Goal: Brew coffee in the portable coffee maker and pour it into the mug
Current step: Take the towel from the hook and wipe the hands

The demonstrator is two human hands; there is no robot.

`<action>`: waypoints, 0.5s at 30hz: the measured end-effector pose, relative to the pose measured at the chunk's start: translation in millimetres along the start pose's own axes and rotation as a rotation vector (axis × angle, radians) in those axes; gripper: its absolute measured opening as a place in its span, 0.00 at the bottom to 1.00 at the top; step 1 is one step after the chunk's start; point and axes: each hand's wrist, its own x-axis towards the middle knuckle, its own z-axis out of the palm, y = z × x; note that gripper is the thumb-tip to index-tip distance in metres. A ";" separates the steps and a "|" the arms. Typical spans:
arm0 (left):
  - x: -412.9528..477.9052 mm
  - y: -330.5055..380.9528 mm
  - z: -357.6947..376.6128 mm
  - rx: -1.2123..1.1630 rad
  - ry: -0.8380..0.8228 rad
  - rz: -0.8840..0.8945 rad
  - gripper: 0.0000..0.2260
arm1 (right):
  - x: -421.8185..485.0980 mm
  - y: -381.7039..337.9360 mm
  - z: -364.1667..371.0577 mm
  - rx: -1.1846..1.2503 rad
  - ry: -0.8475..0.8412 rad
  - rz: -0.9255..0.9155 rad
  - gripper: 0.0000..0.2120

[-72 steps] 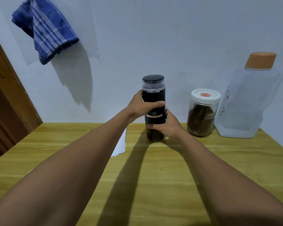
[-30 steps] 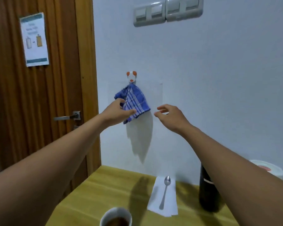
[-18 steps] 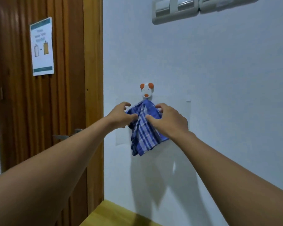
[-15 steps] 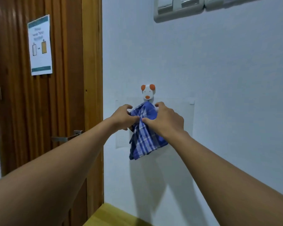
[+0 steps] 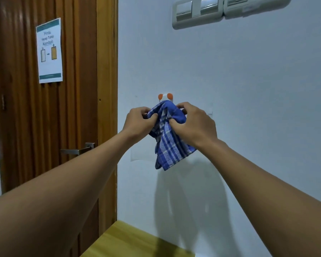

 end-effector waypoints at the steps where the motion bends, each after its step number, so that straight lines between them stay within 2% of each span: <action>1: -13.1 5.4 -1.1 -0.008 -0.009 0.020 0.08 | -12.7 -0.4 -8.6 0.012 0.014 -0.020 0.18; 6: -83.7 33.1 -0.2 -0.059 -0.094 0.040 0.07 | -78.3 0.1 -53.7 0.118 -0.023 -0.056 0.17; 11: -164.6 73.4 3.5 -0.116 -0.262 -0.009 0.03 | -158.4 -3.9 -112.2 0.248 -0.090 0.068 0.14; 15: -222.8 86.0 14.5 -0.076 -0.433 -0.129 0.09 | -219.7 -0.8 -146.7 0.244 -0.185 0.195 0.15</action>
